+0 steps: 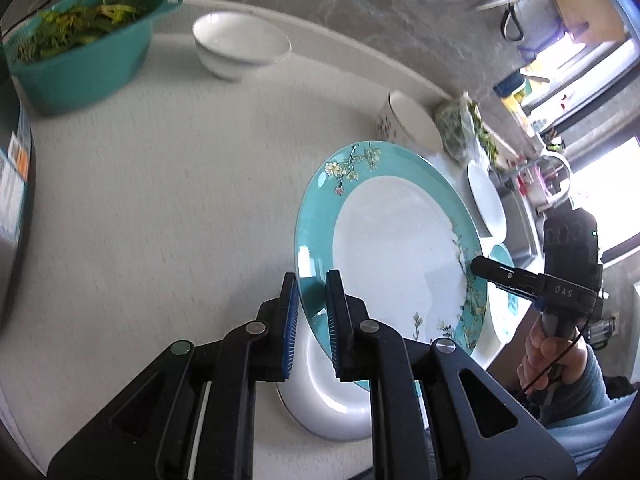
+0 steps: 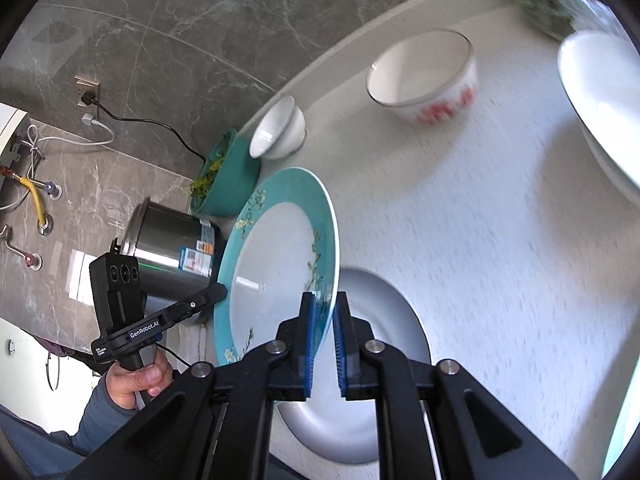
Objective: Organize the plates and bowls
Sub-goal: 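Lift the teal-rimmed plate and lower it onto the grey-rimmed plate, then open the right gripper and release the teal-rimmed plate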
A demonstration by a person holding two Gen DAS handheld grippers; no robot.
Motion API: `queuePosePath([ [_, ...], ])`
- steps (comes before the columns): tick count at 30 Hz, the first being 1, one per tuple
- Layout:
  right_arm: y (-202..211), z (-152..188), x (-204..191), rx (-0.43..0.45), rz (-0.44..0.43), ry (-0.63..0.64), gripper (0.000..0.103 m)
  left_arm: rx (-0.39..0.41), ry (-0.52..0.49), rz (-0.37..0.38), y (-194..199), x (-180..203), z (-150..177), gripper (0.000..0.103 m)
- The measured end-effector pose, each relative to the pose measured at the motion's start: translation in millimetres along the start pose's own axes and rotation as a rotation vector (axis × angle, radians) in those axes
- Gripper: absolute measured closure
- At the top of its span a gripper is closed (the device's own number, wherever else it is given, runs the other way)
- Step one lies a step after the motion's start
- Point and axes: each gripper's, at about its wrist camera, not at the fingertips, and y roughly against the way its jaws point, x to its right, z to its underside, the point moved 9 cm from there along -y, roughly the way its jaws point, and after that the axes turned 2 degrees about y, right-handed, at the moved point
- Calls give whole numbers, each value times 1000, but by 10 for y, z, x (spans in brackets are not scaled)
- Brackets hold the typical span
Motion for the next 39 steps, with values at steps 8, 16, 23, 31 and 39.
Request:
queuePosePath([
  [8, 25, 353, 157, -25, 21, -34, 92, -54, -22, -18, -114, -35, 380, 92],
  [16, -74, 595, 266, -67, 51, -51, 90, -98, -66, -49, -272, -30, 499, 92],
  [23, -122, 701, 368, -81, 92, -56, 90, -127, -117, -75, -369, -14, 598, 91],
  [31, -184, 791, 361, -94, 145, -28, 89, -148, -140, -93, -466, -11, 624, 91],
  [39, -193, 825, 353, -92, 205, 15, 88, -176, -155, -106, -583, -12, 671, 90],
])
